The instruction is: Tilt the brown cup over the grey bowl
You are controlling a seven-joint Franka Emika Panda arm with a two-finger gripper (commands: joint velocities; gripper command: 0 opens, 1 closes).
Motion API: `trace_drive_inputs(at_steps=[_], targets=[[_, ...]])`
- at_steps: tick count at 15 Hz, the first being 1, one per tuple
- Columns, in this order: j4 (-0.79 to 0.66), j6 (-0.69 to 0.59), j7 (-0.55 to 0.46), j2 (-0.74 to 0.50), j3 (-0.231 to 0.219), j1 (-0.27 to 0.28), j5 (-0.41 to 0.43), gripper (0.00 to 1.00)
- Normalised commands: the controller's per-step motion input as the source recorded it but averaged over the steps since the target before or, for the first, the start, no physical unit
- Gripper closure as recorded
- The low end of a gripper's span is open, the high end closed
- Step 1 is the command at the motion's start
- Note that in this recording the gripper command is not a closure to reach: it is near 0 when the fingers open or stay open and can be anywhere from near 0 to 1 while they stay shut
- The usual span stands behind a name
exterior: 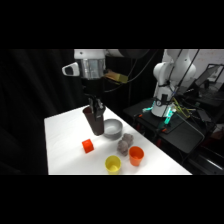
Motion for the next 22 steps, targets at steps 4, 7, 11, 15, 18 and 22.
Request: trace_drive_inputs(at_steps=[4, 7, 11, 15, 18, 22], targets=[[-0.37, -0.18, -0.92, -0.45, -0.027, -0.323, 0.773, 0.09], [-0.21, -0.40, -0.92, -0.25, -0.163, -0.249, 0.731, 0.08], [-0.06, -0.52, -0.74, -0.05, -0.199, -0.222, 0.596, 0.09], [0.16, -0.56, -0.57, 0.28, -0.148, -0.205, 0.517, 0.11], [0.35, -0.60, -0.45, 0.51, -0.066, -0.204, 0.490, 0.12], [0.44, -0.67, -0.35, 0.56, -0.026, -0.250, 0.428, 0.12]])
